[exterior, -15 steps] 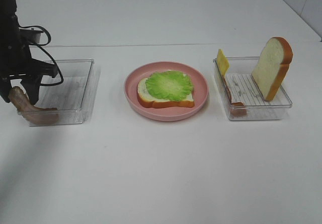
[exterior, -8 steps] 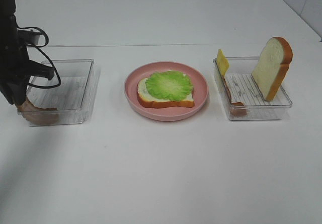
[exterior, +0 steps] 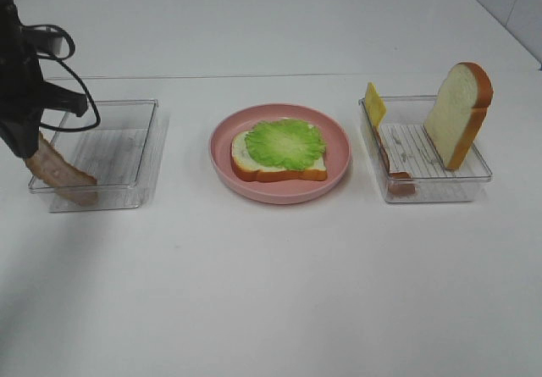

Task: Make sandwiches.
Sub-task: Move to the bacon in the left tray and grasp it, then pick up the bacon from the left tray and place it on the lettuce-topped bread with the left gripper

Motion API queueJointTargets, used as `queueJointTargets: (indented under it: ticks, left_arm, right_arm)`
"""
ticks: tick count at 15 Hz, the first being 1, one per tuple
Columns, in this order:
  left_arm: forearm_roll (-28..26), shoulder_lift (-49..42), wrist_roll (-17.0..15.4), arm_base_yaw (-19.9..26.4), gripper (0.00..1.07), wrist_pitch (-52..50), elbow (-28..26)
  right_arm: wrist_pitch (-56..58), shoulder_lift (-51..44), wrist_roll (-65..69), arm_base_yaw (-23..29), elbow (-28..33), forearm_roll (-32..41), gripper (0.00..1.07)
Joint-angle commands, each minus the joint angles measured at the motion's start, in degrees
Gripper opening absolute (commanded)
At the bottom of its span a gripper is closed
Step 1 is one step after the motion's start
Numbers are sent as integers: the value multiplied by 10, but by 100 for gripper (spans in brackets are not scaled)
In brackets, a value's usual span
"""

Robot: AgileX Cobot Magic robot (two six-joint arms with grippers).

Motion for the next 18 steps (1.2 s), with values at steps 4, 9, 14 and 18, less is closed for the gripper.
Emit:
queueJointTargets:
  ticks: [4, 9, 14, 18]
  left_arm:
    - [-69, -52, 12, -32, 0, 37, -95]
    - [-205, 11, 49, -84, 0, 44, -251]
    - [-304, 168, 76, -146, 0, 45, -403]
    - [-387, 264, 75, -189, 0, 27, -475]
  right_arm:
    - [-4, -11, -1, 0, 2, 1, 78]
    - [-4, -11, -1, 0, 2, 1, 78]
    - [-4, -11, -1, 0, 2, 1, 78]
    - [-4, -11, -1, 0, 2, 1, 78]
